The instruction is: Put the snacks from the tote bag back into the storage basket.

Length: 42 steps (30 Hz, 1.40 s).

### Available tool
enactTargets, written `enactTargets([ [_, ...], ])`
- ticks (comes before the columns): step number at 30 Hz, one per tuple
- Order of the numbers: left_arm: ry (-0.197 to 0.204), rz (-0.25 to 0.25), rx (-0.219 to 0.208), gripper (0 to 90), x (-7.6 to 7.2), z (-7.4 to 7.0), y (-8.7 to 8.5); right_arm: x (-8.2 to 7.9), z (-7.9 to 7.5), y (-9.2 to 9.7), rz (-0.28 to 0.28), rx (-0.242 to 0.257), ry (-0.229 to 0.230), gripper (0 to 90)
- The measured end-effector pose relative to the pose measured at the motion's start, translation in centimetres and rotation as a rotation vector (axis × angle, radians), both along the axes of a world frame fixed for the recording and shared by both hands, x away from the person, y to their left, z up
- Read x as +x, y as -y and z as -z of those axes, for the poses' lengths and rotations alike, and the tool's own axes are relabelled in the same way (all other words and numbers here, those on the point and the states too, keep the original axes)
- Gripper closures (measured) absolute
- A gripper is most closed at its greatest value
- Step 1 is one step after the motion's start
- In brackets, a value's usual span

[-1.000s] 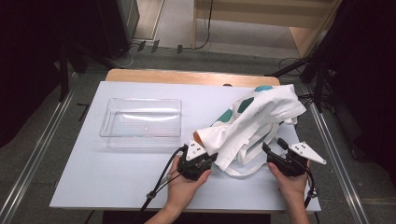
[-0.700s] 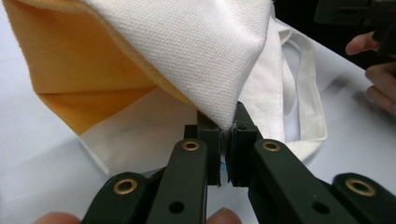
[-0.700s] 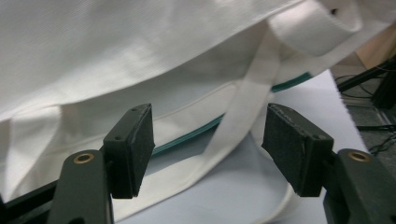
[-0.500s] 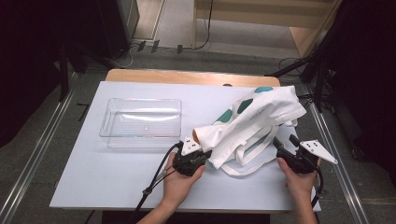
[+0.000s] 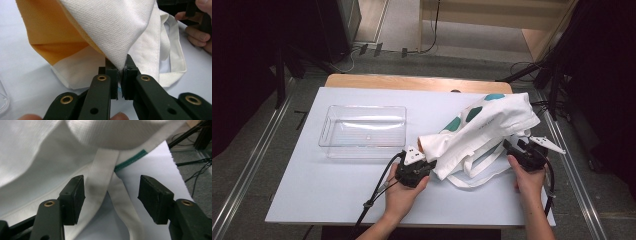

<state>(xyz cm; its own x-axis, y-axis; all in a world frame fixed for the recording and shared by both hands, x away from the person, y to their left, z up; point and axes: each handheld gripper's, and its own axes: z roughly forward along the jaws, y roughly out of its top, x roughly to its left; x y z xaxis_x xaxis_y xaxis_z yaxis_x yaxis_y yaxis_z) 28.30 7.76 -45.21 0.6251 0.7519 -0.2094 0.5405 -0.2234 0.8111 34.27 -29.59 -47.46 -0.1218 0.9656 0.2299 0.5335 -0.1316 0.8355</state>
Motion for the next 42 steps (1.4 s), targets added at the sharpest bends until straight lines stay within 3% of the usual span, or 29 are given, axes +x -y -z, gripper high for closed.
enactTargets([
  [2, 0.001, 0.002, -0.002, 86.9, 0.0, 0.0, 0.0, 0.1, -0.1, 0.0, -0.005, 0.013, 0.005, 39.9],
  [4, -0.001, -0.004, -0.007, 86.9, 0.0, 0.1, -0.1, 0.5, -0.3, -0.1, -0.033, 0.070, 0.015, 38.8],
  [7, 0.000, -0.008, -0.008, 86.9, 0.0, 0.1, 0.0, 0.9, 0.1, 0.1, 0.015, 0.104, -0.007, 33.7],
  [10, -0.001, -0.010, -0.010, 86.9, 0.0, 0.1, -0.1, 0.9, -0.1, 0.3, 0.023, 0.134, 0.008, 32.7],
  [14, 0.006, -0.012, -0.006, 86.9, -0.2, 0.1, 0.1, 1.1, 0.1, 0.2, 0.005, 0.160, -0.009, 36.1],
  [17, 0.015, -0.012, 0.009, 87.0, -0.4, 0.1, 0.3, 1.1, 0.2, 0.0, -0.039, 0.195, -0.014, 40.4],
  [20, 0.007, -0.013, -0.001, 86.9, -0.3, 0.2, 0.2, 1.2, 0.2, -0.2, -0.039, 0.193, -0.019, 43.1],
  [23, 0.008, -0.010, 0.000, 86.9, -0.3, 0.1, 0.2, 1.3, 0.3, 0.0, -0.014, 0.206, -0.034, 53.6],
  [27, 0.008, -0.011, 0.001, 86.9, -0.4, 0.2, 0.3, 1.7, 0.5, 0.3, 0.047, 0.231, -0.061, 49.0],
  [29, 0.010, -0.010, 0.000, 86.9, -0.4, 0.2, 0.3, 1.9, 0.5, 0.1, 0.038, 0.233, -0.072, 47.6],
  [30, 0.012, -0.008, 0.000, 86.9, -0.5, 0.2, 0.3, 2.4, 0.6, -0.5, -0.004, 0.209, -0.105, 47.4],
  [32, 0.018, -0.009, 0.008, 87.0, -0.5, 0.1, 0.3, 2.5, 0.5, -0.9, -0.021, 0.178, -0.115, 53.4],
  [33, 0.029, -0.004, 0.020, 86.9, -0.6, 0.1, 0.3, 2.5, 0.5, -0.9, -0.017, 0.171, -0.114, 60.6],
  [34, 0.029, -0.004, 0.020, 86.9, -0.6, 0.1, 0.3, 2.5, 0.5, -0.9, -0.017, 0.171, -0.114, 60.6],
  [35, 0.034, -0.004, 0.023, 86.9, -0.6, 0.2, 0.4, 2.4, 0.5, -0.6, -0.029, 0.196, -0.115, 70.9],
  [36, 0.034, -0.004, 0.023, 86.9, -0.6, 0.2, 0.4, 2.4, 0.5, -0.6, -0.029, 0.196, -0.115, 70.9],
  [37, 0.033, -0.008, 0.019, 87.0, -0.6, 0.2, 0.4, 2.2, 0.5, -0.4, -0.053, 0.206, -0.100, 79.3],
  [38, 0.030, -0.008, 0.021, 87.0, -0.6, 0.3, 0.4, 2.2, 0.5, -0.4, -0.053, 0.206, -0.100, 79.3],
  [39, 0.029, -0.009, 0.019, 87.0, -0.5, 0.3, 0.3, 2.0, 0.3, -0.5, -0.062, 0.184, -0.087, 80.7],
  [40, 0.027, -0.014, 0.009, 87.0, -0.5, 0.3, 0.4, 1.2, 0.0, -0.8, -0.078, 0.123, -0.041, 82.2],
  [42, 0.027, -0.011, 0.009, 87.0, -0.5, 0.3, 0.3, 0.3, -0.3, -0.9, -0.086, 0.092, 0.001, 82.6],
])
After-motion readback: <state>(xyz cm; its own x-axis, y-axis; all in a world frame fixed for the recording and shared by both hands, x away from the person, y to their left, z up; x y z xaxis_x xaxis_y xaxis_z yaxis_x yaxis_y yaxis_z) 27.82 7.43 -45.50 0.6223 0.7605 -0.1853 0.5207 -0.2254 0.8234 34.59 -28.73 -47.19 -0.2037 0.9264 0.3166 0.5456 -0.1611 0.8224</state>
